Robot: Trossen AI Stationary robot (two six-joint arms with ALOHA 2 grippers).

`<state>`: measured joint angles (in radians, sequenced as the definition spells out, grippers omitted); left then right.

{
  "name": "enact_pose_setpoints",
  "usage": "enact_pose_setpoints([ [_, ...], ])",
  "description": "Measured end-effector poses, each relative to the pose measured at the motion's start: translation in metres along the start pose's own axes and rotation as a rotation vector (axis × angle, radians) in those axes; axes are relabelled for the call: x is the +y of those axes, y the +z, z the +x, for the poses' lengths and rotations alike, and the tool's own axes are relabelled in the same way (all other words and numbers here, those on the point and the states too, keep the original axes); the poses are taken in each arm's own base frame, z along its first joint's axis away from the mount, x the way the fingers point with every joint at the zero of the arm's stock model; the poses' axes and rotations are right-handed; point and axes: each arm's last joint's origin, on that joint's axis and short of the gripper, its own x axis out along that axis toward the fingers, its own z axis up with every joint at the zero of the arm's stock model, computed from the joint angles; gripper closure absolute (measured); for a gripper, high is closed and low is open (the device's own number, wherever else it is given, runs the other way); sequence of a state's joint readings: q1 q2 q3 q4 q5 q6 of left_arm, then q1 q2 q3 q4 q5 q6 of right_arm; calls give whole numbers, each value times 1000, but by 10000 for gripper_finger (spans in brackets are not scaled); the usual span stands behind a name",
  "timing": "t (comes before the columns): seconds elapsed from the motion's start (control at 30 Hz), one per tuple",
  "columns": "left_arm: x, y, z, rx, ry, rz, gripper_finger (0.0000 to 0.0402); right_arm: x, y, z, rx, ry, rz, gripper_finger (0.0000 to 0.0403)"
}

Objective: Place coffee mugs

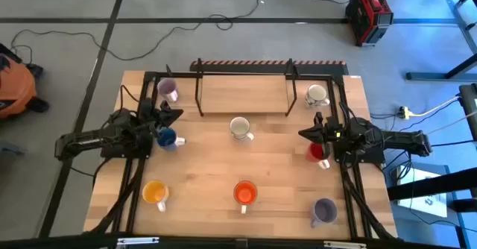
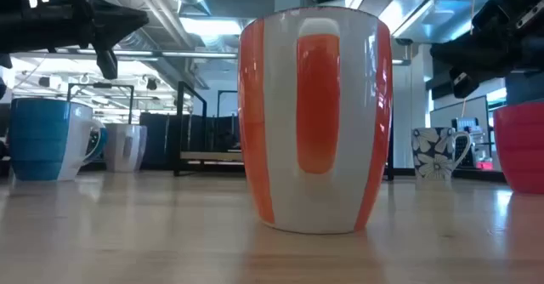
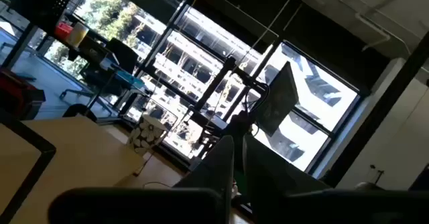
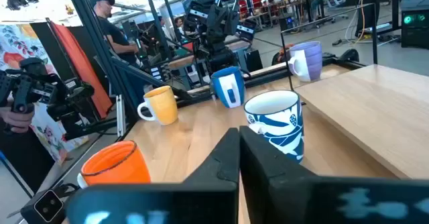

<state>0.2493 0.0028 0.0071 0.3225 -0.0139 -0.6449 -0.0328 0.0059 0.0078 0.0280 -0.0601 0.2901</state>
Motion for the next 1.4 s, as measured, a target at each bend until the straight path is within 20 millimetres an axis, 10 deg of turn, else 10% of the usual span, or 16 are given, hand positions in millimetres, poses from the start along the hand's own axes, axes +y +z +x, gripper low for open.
enact_pose_setpoints([
  [0.97,0,2,0,-26,10,-60,373,8,36,-1,-225,9,385,403],
  [1.4,-1,4,0,-48,24,-4,373,24,99,73,162,-126,281,403],
])
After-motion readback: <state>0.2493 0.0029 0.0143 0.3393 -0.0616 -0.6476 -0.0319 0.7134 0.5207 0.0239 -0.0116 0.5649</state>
